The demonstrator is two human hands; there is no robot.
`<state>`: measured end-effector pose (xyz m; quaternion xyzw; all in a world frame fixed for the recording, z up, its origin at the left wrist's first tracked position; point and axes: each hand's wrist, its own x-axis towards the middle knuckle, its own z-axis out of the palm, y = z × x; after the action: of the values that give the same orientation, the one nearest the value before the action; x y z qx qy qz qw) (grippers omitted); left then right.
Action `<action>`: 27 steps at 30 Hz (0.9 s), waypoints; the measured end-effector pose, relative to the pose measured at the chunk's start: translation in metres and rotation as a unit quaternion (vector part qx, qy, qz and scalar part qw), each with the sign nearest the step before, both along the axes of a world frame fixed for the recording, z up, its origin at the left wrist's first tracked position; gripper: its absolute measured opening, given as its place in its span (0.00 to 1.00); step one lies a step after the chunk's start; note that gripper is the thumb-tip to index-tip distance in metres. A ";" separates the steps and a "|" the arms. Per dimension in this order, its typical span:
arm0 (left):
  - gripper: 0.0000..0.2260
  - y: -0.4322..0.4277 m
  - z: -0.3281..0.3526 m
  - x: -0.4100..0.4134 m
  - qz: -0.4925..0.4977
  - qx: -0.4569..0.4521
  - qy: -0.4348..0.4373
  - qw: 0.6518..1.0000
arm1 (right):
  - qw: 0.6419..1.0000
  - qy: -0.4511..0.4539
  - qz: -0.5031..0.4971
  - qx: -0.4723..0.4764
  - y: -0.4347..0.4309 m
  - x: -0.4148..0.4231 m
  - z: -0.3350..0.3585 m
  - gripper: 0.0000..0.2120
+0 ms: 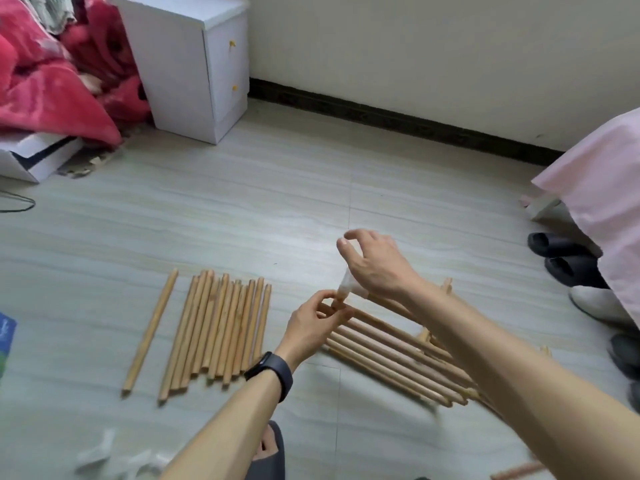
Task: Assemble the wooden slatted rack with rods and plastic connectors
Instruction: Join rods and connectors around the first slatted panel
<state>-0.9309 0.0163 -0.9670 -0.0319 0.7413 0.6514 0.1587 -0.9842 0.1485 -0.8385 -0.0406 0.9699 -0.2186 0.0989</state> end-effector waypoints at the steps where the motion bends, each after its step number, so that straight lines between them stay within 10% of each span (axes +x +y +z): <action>1: 0.14 -0.001 -0.001 -0.001 -0.004 0.005 -0.004 1.000 | 1.000 0.007 0.012 0.006 -0.011 -0.008 -0.003 0.26; 16: 0.18 -0.006 -0.012 -0.012 -0.009 0.010 -0.022 1.000 | 0.990 0.009 -0.079 0.121 -0.041 -0.024 -0.050 0.16; 23: 0.17 -0.015 0.004 -0.002 -0.032 -0.001 -0.046 0.998 | 0.965 -0.138 -0.108 -0.196 -0.034 -0.017 -0.022 0.22; 27: 0.16 -0.027 0.015 0.003 -0.066 0.025 -0.078 0.994 | 0.989 -0.079 -0.091 -0.088 0.047 0.008 0.011 0.25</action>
<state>-0.9279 -0.0104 -0.9525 -0.0301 0.7105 0.6533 0.2596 -0.9762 0.1955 -0.8280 0.0564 0.9359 -0.3134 0.1506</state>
